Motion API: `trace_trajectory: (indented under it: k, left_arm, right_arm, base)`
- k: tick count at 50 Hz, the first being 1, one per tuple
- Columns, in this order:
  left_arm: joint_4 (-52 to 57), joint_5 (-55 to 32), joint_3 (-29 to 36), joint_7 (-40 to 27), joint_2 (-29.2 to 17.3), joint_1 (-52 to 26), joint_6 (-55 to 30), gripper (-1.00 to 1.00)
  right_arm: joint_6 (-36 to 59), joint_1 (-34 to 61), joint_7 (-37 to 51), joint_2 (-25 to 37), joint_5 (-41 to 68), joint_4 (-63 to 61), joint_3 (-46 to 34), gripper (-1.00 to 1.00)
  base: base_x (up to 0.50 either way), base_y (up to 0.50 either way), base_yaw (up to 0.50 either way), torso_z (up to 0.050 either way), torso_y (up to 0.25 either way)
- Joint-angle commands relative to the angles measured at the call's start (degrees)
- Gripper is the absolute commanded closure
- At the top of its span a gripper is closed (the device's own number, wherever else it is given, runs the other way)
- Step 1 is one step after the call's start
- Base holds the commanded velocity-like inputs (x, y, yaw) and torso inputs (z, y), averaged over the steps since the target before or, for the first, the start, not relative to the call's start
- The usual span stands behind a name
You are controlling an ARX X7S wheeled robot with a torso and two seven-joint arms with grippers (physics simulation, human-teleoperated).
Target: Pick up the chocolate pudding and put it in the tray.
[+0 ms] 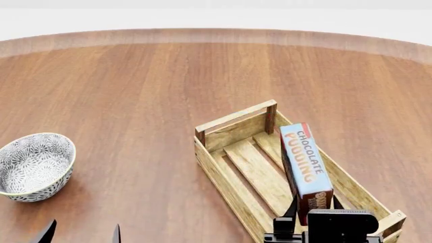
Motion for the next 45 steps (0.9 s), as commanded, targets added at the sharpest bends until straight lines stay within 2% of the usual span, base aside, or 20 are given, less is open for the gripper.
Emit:
trace_trajectory:
  k: [1,8,9,38,45]
  left_arm:
    - [-1.05,-0.16,0.29,-0.03,-0.03,-0.22,0.55,-1.0]
    - [-0.86,-0.18,0.45,-0.24,-0.17,-0.27,0.42,-1.0]
    - [-0.58,-0.2,0.5,-0.31,-0.21,-0.16,0.28,-1.0]
    - [1.31,-0.42,0.98,-1.34,-0.89,-0.33,-0.6,-1.0]
    - [1.8,-0.35,1.22,-1.5,-1.03,-0.6,-0.91,-1.0]
  right_arm:
    - [-2.59,0.83,0.27,-0.92,-3.05,5.36,1.14,1.0]
    - [-2.31,0.67,-0.3,-1.09,-4.13,5.37,2.9,1.0]
    - [-2.1,0.69,-0.32,-1.07,-4.37,5.36,2.98,-1.0]
    - [-3.45,0.74,-2.03,-1.01,-6.58,5.17,8.08,-1.0]
    - [6.31,-6.05,-1.47,0.93,-5.28,-13.92,8.46,-1.0]
  base:
    - [0.0,0.0,0.0,0.0,0.0]
    - [0.0,0.0,0.0,0.0,0.0]
    - [0.0,0.0,0.0,0.0,0.0]
    - [0.0,0.0,0.0,0.0,0.0]
    - [0.0,0.0,0.0,0.0,0.0]
